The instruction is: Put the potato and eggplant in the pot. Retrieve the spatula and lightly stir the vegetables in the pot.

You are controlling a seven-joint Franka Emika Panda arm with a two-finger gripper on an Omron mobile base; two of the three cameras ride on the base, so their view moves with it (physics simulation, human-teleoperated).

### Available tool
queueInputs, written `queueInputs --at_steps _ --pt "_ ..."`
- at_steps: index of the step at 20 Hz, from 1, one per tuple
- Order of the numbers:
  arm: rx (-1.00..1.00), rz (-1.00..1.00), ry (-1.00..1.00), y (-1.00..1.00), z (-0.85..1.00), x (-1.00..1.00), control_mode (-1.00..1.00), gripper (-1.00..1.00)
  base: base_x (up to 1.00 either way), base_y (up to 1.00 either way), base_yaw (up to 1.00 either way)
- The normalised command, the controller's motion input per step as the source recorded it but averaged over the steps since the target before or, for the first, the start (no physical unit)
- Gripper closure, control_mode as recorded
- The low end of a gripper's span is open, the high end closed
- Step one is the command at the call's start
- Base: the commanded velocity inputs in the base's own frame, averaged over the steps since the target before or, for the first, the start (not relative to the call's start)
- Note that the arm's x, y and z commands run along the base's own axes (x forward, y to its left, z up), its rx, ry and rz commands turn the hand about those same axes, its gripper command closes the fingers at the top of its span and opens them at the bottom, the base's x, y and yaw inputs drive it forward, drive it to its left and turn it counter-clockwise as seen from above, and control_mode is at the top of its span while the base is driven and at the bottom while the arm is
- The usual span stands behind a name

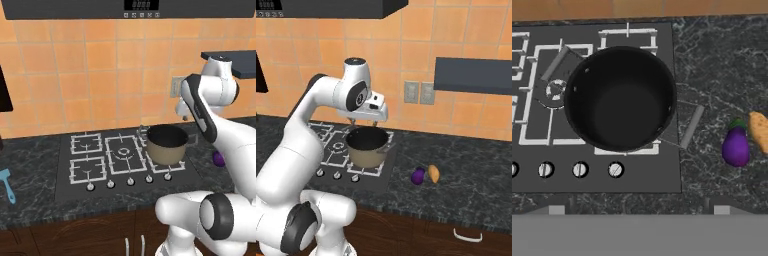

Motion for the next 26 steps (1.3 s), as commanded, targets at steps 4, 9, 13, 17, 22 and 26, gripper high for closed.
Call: queueInputs --at_steps 4,9,13,17,22,26 --pt "0.0 -0.11 0.08 -1.0 -0.26 -0.31 -1.0 -1.0 0.0 0.0 0.0" --pt "0.0 -0.09 0.04 -1.0 -0.45 -0.15 -1.0 -1.0 0.0 0.0 0.0" --pt "0.02 -0.02 0.0 -1.0 -0.48 -0.01 -1.0 -1.0 0.0 0.0 0.0" --pt "0.11 0.0 0.0 -0.94 -0.51 0.01 -1.0 -1.0 0.0 0.0 0.0" --pt "0.05 0.0 0.0 -0.75 -0.6 0.37 -1.0 -1.0 0.0 0.0 0.0" --pt "0.01 0.0 0.0 -0.39 -0.44 0.64 -1.0 -1.0 0.0 0.0 0.0"
